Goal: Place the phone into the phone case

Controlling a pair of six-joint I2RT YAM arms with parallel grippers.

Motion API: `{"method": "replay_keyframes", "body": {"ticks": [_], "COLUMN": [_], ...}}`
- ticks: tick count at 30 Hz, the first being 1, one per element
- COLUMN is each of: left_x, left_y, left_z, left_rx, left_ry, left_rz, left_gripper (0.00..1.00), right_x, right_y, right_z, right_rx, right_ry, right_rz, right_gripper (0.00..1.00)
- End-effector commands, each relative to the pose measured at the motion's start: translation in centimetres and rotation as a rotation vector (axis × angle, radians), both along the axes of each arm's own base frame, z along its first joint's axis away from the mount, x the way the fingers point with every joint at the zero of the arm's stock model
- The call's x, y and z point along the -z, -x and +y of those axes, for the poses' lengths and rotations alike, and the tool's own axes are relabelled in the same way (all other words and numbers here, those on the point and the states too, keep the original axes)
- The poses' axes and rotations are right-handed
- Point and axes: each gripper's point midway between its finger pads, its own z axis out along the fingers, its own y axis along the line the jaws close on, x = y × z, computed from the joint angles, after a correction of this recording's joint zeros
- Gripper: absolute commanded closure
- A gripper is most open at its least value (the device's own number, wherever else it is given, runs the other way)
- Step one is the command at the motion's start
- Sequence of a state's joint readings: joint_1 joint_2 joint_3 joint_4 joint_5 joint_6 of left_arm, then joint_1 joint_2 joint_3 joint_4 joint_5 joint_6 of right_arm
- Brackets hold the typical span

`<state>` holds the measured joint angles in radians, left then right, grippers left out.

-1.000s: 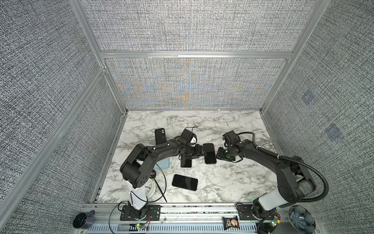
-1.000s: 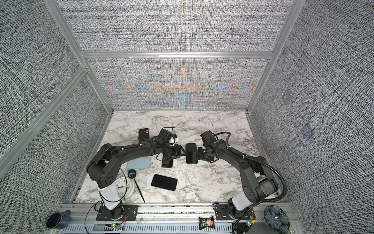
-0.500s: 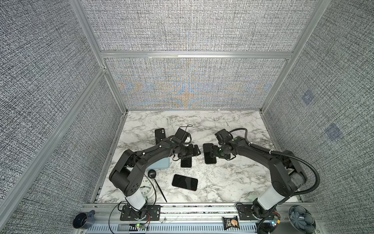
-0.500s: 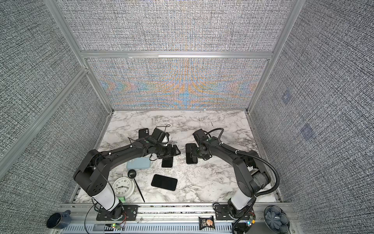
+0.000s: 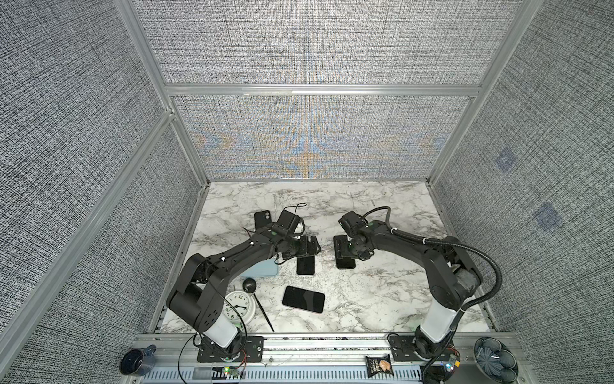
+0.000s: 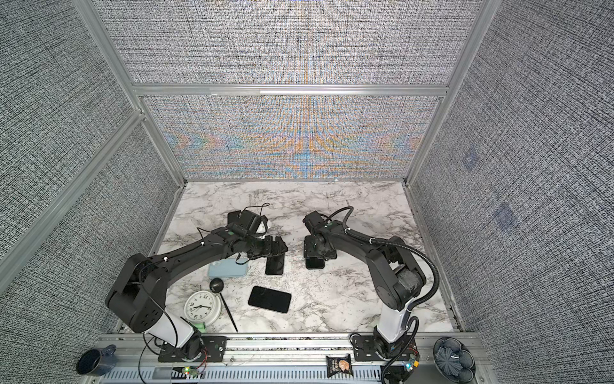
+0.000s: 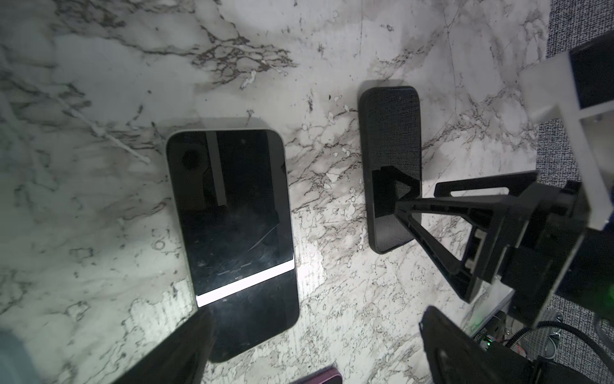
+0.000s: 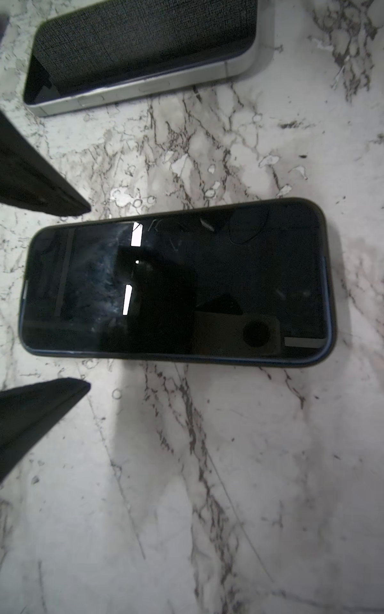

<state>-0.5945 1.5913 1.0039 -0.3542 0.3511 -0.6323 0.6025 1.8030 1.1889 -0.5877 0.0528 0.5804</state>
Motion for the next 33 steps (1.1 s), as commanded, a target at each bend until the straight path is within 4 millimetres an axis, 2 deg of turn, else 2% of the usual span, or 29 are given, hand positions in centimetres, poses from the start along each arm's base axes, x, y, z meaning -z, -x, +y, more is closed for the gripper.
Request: {"method": "replay_keyframes", "body": {"ticks": [1, 5, 9, 20, 33], "left_x": [-0.6, -1.7, -2.2, -0.9, -1.1], "left_y": [-0.4, -1.2, -1.7, -1.7, -1.7], "left_z": [0.2, 0.3, -0.1, -0.2, -0.3], "left_rx": [0.009, 0.011, 0.012, 0.006, 0.014], "left_ry": [0.015, 0.014, 0.037, 0.051, 0.055], "left_rz": [-0.004, -0.022, -0.023, -0.009, -0.015], "left_gripper": [0.02, 0.02, 0.02, 0.02, 0.02], "right_x": [0.2, 0.6, 0.1, 0.5, 1.5], "right_y": [-0.2, -0.5, -0.9, -1.4, -1.5], "right_z": [-0.6, 0.0, 0.6, 0.2, 0.7], "right_rx": [0.011, 0.01, -0.014, -0.007, -0.027], "right_ry": [0.049, 0.048, 0.051, 0.098, 0.116], "right_rz": [0.012, 0.006, -0.011, -0.019, 0.013], "right_gripper": [0.21, 0.2, 0.2, 0.17, 0.14]}}
